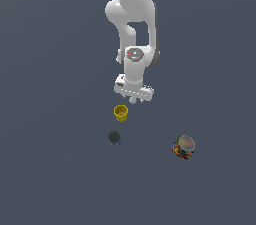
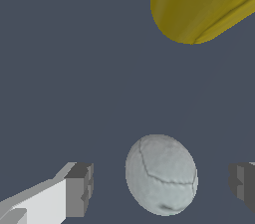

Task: Pick up a designated object from a clutter of objects.

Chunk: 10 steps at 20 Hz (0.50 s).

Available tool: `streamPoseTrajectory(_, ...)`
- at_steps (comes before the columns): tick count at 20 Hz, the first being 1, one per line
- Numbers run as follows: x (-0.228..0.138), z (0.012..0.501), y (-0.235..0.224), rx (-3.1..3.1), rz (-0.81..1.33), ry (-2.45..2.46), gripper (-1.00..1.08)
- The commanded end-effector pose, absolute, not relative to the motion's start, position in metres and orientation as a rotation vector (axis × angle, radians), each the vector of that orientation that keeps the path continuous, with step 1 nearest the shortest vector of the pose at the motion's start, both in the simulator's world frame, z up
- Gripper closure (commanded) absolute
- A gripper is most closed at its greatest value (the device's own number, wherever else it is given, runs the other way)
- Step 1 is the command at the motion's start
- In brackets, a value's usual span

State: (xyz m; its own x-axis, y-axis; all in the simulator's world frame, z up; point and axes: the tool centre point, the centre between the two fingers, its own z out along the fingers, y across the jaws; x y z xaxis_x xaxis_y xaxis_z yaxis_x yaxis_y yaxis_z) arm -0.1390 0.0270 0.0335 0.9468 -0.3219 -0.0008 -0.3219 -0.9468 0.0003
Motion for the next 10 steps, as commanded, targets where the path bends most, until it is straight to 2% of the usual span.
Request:
streamPoseTrajectory(1,-0.139,0.0261,0.027,3.099,0.0,-0.513,-0.92)
streamPoseTrajectory(9,-0.1382,0.021,0.0271,3.099,0.0,-0.513,-0.92)
streamPoseTrajectory(10,-0.1382,0.021,0.0271,3.099,0.0,-0.513,1.08)
